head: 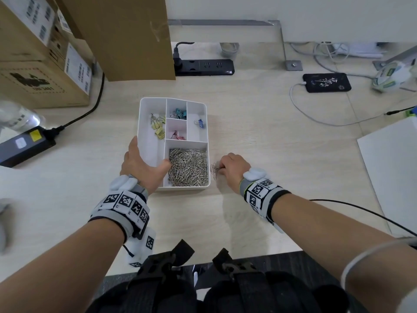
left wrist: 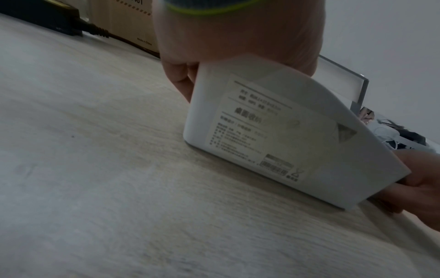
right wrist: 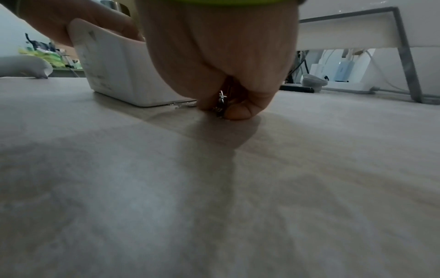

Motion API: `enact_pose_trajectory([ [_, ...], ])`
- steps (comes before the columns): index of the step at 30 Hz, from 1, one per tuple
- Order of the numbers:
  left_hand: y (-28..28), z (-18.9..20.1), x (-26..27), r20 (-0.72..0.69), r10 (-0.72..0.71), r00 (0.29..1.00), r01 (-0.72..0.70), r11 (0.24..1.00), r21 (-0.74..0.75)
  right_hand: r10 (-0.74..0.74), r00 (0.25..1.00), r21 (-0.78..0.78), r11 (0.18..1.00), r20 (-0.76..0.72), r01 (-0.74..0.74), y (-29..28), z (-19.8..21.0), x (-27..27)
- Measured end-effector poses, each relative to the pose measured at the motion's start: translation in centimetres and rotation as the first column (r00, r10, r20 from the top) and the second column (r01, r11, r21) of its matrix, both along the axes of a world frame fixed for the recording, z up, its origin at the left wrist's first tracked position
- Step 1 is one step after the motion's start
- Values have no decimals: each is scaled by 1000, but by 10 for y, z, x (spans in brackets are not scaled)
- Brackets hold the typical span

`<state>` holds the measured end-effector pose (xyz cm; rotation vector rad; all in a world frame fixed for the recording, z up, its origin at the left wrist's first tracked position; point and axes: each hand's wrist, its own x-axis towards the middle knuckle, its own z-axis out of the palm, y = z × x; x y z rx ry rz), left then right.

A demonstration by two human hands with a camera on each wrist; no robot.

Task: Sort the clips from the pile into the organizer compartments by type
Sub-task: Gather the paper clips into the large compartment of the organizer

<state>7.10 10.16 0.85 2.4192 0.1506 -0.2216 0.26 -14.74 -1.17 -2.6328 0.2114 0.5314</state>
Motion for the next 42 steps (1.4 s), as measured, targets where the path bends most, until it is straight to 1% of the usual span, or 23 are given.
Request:
enact_pose_trajectory([
  [2,0,-1,1,-9,0,1000,0,1000,1,-33,999,21,999,-30,33,-2,2,3],
  [4,1,-1,1,-16,0,1000,0,1000,3,-130,991,68,989,-40,132,-5,7,6],
  [6,2,-1,0,-21,2,1000,-2,1000,0,-226,974,86,970,-25,227,-6,18,9],
  [9,1,-1,0,-20,-3,1000,3,1000,-2,-307,952,156,940,11,302,-3,38,16],
  [11,2,-1,0,-20,-5,1000,5,1000,0,-326,944,240,922,55,304,5,51,23],
  [14,2,0,0,-30,-6,1000,6,1000,2,-292,948,331,913,125,237,23,61,33],
  [17,2,1,-1,-21,1,1000,-1,1000,1,-215,972,415,896,94,158,40,66,35],
  [20,1,1,-1,-14,2,1000,-2,1000,2,-180,977,368,921,118,125,42,62,36],
  [23,2,2,-2,-12,1,1000,-1,1000,1,-232,955,326,931,185,163,29,58,36],
  [25,2,2,-2,-17,2,1000,-2,1000,-3,-244,951,264,945,187,191,15,54,34],
  [27,2,0,-1,-14,0,1000,0,1000,-11,-234,967,162,963,101,217,-1,50,30],
  [29,3,-1,1,2,3,1000,-3,1000,-21,-220,974,25,975,-51,221,-15,45,24],
  [31,4,-3,3,-6,-5,1000,4,1000,-24,-184,966,-92,981,-183,170,-24,42,17],
  [33,5,-4,4,-22,-15,1000,15,1000,-23,-147,954,-152,982,-263,109,-26,39,11],
  [35,6,-3,5,-24,-12,1000,12,1000,-15,-134,948,-172,981,-290,86,-25,40,9],
  [38,11,-2,5,-38,6,999,-6,1000,-5,-141,943,-173,981,-303,90,-18,41,10],
  [42,21,0,6,-31,22,999,-22,1000,-2,-170,952,-157,979,-256,132,-4,38,10],
])
